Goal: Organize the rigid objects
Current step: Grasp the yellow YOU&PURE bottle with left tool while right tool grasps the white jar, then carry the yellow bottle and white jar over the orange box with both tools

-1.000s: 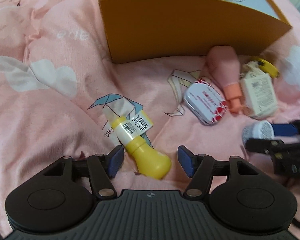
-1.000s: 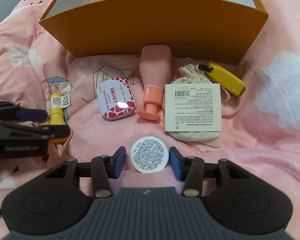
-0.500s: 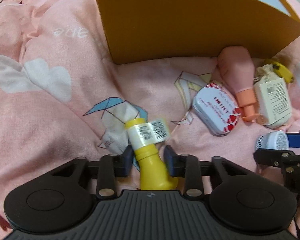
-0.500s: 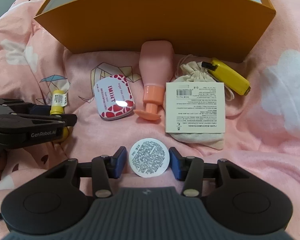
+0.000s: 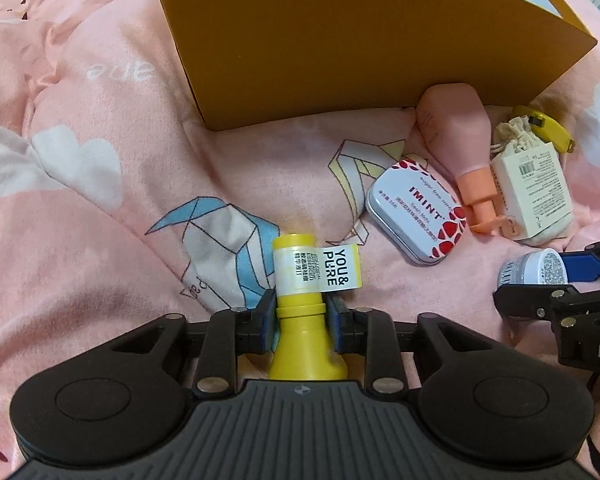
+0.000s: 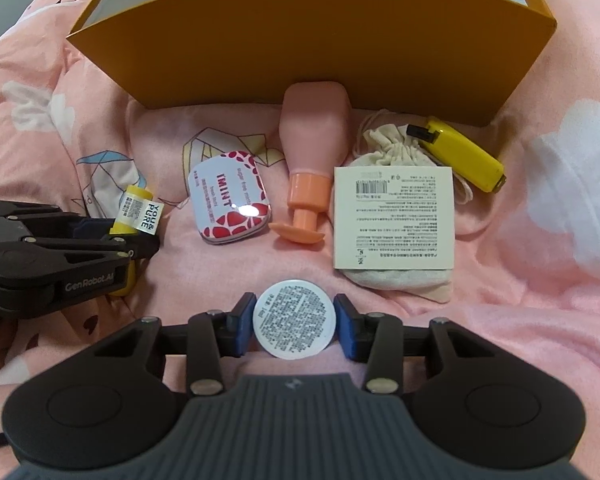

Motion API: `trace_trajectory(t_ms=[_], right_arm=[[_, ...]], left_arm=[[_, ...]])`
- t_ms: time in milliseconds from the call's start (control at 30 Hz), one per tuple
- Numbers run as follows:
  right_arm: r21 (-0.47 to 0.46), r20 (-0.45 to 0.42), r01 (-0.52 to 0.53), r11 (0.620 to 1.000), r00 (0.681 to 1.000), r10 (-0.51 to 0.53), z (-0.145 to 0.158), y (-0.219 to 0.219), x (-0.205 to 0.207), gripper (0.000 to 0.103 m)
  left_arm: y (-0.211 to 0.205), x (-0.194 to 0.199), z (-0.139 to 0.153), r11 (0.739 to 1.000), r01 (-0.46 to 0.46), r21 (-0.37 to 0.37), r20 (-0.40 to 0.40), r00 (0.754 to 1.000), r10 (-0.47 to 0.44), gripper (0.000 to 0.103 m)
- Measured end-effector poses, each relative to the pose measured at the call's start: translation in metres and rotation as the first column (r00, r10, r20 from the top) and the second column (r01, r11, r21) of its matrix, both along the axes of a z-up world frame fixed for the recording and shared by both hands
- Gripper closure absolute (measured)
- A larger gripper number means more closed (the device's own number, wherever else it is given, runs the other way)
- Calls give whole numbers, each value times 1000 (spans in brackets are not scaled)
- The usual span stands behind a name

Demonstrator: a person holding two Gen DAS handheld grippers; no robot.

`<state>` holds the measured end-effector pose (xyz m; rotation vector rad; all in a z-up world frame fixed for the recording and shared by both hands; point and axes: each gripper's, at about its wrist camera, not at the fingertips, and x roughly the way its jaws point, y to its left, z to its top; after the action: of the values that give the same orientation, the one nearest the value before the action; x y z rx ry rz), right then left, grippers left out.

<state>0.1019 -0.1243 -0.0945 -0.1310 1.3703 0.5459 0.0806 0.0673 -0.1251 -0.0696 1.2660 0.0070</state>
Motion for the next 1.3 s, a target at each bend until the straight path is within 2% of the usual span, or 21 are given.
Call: trace_trajectory(t_ms=[133,267,600,767,933,1167,1300], right_arm=[[13,15,-4,1000,1000,4,5,-3,-2,62],[29,37,2,1000,999,-3,13,-8,-3,62],[58,143,-20,998,990,11,45,-19,-2,62],[71,208,-49,996,978,33,65,-18,3,62],[87,277,-79,993,959,52,87,-18,12,62],[86,407,-137,987,909,91,128,-17,28,62],[91,441,-148,985,892,94,146,-16,48,62]], left_arm=[[11,-7,8,999,-22,-29,36,999,23,76],[12,-15,24,998,-11,-69,113,993,19,76],[8,-24,74,994,18,-109,284,959,14,76],[2,-22,95,992,37,-121,360,933,9,76],[-6,-16,122,992,46,-116,445,895,11,76],[-14,5,154,991,65,-119,534,846,9,76],[-14,22,164,988,78,-136,572,820,14,76]])
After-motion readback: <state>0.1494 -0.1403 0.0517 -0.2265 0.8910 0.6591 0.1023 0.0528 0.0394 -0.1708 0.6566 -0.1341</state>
